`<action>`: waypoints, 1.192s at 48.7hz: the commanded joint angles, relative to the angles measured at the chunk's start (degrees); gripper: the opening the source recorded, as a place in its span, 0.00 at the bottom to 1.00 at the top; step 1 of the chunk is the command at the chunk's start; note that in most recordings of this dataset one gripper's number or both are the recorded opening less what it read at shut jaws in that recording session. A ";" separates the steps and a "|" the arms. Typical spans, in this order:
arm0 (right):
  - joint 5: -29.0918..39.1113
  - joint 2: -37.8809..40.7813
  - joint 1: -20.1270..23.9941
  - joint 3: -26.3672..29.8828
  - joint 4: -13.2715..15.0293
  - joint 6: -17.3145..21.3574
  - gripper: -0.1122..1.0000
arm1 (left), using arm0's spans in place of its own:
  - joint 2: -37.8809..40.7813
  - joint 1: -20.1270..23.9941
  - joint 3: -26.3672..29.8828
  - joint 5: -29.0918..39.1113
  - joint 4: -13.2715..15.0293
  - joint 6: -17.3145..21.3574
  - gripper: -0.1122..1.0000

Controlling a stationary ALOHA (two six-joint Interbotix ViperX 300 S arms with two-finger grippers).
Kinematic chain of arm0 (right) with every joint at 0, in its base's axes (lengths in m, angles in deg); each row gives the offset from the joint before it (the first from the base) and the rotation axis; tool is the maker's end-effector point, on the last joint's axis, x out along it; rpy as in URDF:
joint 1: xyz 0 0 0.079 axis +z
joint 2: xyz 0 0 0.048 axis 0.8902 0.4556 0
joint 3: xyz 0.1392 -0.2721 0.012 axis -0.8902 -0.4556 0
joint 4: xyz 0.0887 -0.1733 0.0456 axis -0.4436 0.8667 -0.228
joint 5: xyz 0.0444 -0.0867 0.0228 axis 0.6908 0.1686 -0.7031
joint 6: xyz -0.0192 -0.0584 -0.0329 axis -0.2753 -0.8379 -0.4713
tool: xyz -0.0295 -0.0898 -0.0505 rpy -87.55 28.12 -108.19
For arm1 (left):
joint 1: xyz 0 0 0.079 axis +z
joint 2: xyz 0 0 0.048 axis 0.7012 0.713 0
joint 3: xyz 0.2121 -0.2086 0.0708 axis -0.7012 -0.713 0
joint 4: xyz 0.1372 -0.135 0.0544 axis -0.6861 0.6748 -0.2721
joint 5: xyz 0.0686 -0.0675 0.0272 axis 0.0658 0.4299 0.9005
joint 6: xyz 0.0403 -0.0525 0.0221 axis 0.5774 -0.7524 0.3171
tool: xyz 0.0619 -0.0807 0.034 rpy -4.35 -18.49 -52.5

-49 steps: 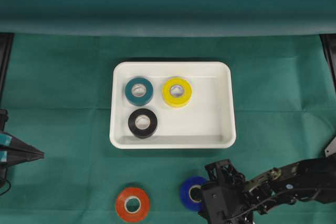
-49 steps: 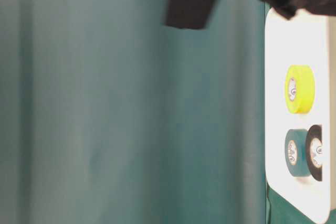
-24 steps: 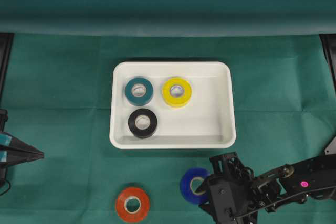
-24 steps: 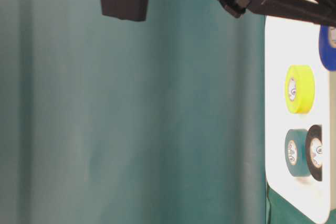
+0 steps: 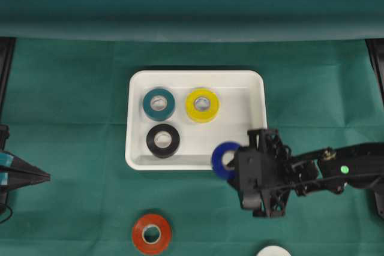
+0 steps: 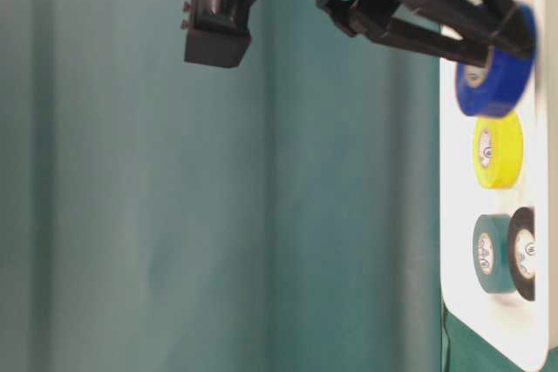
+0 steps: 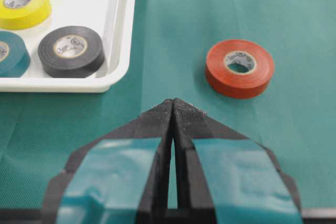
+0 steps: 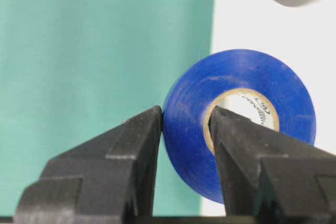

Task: Put the tape into the white case with the right arm.
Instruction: 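Carry the blue roll into the tray's right side and release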

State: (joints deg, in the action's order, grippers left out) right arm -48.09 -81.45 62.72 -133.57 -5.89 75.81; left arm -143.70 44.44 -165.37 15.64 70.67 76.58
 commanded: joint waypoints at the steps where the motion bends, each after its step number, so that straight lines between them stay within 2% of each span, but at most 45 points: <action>1: -0.26 -1.67 -3.34 0.18 2.02 -0.09 0.11 | 0.53 0.09 0.53 -0.62 0.00 -0.09 0.10; 15: -2.11 -1.67 -13.18 -0.79 5.89 -0.09 0.11 | 0.44 0.09 0.53 -0.53 -0.09 0.00 0.10; 28: -7.47 -1.41 -18.90 -1.76 6.59 -0.09 0.11 | 0.44 0.09 0.53 -0.53 0.00 0.00 0.10; 37: -9.32 -0.53 -20.04 -1.85 6.59 -0.09 0.11 | 0.53 0.09 0.53 -0.62 0.00 0.00 0.10; 58: -9.05 -0.18 -20.21 -2.20 6.59 0.00 0.12 | 0.44 0.09 0.53 -0.53 0.00 0.00 0.10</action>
State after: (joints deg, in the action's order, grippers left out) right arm -56.97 -81.01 42.68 -136.38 0.52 75.81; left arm -143.70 44.44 -165.37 15.64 70.67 76.58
